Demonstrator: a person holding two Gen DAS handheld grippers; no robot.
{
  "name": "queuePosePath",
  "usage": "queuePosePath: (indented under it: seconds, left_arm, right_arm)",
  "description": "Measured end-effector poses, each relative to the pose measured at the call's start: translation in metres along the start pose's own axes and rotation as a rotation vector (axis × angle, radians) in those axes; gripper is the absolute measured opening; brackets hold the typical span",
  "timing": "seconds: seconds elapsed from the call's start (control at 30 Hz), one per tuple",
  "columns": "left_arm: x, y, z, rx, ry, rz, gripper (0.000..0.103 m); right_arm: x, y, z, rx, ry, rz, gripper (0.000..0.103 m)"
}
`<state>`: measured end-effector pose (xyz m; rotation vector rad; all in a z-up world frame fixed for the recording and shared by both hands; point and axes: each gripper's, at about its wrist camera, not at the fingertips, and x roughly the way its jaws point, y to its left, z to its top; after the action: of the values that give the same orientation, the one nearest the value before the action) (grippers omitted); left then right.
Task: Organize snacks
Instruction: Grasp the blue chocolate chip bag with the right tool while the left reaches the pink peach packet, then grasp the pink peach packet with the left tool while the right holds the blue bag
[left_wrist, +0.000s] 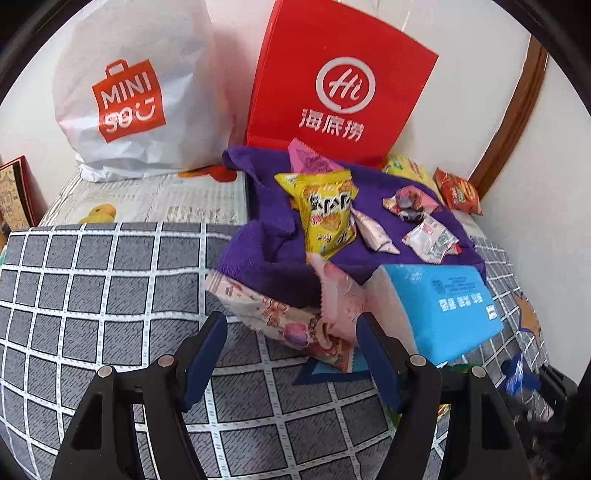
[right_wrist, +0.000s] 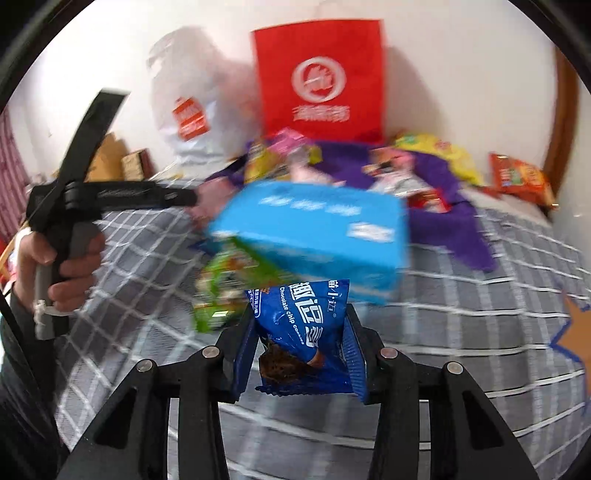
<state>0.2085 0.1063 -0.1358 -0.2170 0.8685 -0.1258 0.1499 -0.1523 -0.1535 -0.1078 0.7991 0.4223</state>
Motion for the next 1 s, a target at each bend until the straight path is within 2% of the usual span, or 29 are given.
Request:
queuePosePath:
  seconds: [0.13, 0.27, 0.43, 0.5, 0.53, 0.57, 0.6, 0.7, 0.87, 1.0]
  left_arm:
    - [-0.005, -0.004, 0.004, 0.007, -0.05, -0.013, 0.071]
    - [0.003, -0.011, 0.011, 0.032, -0.044, -0.015, 0.07]
    - [0.02, -0.022, 0.017, 0.076, 0.002, 0.009, 0.056]
    - [0.029, -0.025, 0.016, 0.091, 0.032, 0.017, 0.032]
    - [0.034, -0.025, 0.014, 0.092, 0.054, 0.003, 0.026]
    - [0.035, -0.025, 0.013, 0.085, 0.058, -0.026, 0.017]
    - [0.034, -0.025, 0.013, 0.081, 0.058, -0.041, 0.013]
    - [0.024, -0.025, 0.01, 0.092, 0.036, -0.042, 0.012]
    - [-0.002, -0.015, 0.005, 0.032, 0.041, -0.078, 0.012]
    - [-0.03, -0.01, -0.017, 0.029, 0.06, -0.098, 0.012]
  right_arm:
    - [0.005, -0.035, -0.004, 0.065, 0.0, -0.048, 0.043]
    - [0.016, -0.048, -0.009, 0.118, 0.017, -0.009, 0.043]
    - [0.027, -0.039, -0.013, 0.072, 0.041, -0.001, 0.043]
    - [0.029, -0.042, -0.012, 0.092, 0.046, 0.022, 0.043]
    - [0.03, -0.042, -0.012, 0.104, 0.052, 0.031, 0.043]
    - [0.032, -0.042, -0.012, 0.105, 0.06, 0.032, 0.043]
    - [0.033, -0.042, -0.012, 0.105, 0.07, 0.022, 0.043]
    - [0.036, -0.041, -0.011, 0.098, 0.086, 0.012, 0.043]
    - [0.038, -0.041, -0.012, 0.096, 0.09, 0.008, 0.043]
    - [0.039, -0.038, -0.011, 0.078, 0.096, -0.009, 0.043]
